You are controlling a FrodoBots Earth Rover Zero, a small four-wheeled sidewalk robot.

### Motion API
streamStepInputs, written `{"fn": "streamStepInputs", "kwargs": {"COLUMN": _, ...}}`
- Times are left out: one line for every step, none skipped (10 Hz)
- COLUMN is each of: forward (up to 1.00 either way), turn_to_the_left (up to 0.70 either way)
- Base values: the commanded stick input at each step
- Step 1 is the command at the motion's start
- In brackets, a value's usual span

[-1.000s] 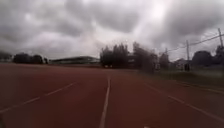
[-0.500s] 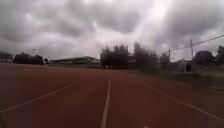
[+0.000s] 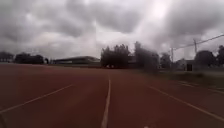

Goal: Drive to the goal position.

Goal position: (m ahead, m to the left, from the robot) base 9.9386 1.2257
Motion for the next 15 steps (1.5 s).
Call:
{"fn": "streamStepInputs", "kwargs": {"forward": 0.7, "turn_to_the_left": 0.0}}
{"fn": "streamStepInputs", "kwargs": {"forward": 0.7, "turn_to_the_left": 0.0}}
{"fn": "streamStepInputs", "kwargs": {"forward": 0.7, "turn_to_the_left": 0.0}}
{"fn": "streamStepInputs", "kwargs": {"forward": 0.7, "turn_to_the_left": 0.0}}
{"fn": "streamStepInputs", "kwargs": {"forward": 0.7, "turn_to_the_left": 0.0}}
{"fn": "streamStepInputs", "kwargs": {"forward": 0.7, "turn_to_the_left": 0.0}}
{"fn": "streamStepInputs", "kwargs": {"forward": 0.7, "turn_to_the_left": 0.0}}
{"fn": "streamStepInputs", "kwargs": {"forward": 0.7, "turn_to_the_left": 0.0}}
{"fn": "streamStepInputs", "kwargs": {"forward": 0.7, "turn_to_the_left": 0.0}}
{"fn": "streamStepInputs", "kwargs": {"forward": 0.7, "turn_to_the_left": 0.0}}
{"fn": "streamStepInputs", "kwargs": {"forward": 0.7, "turn_to_the_left": 0.0}}
{"fn": "streamStepInputs", "kwargs": {"forward": 0.7, "turn_to_the_left": 0.0}}
{"fn": "streamStepInputs", "kwargs": {"forward": 0.7, "turn_to_the_left": 0.0}}
{"fn": "streamStepInputs", "kwargs": {"forward": 0.7, "turn_to_the_left": 0.0}}
{"fn": "streamStepInputs", "kwargs": {"forward": 0.7, "turn_to_the_left": 0.0}}
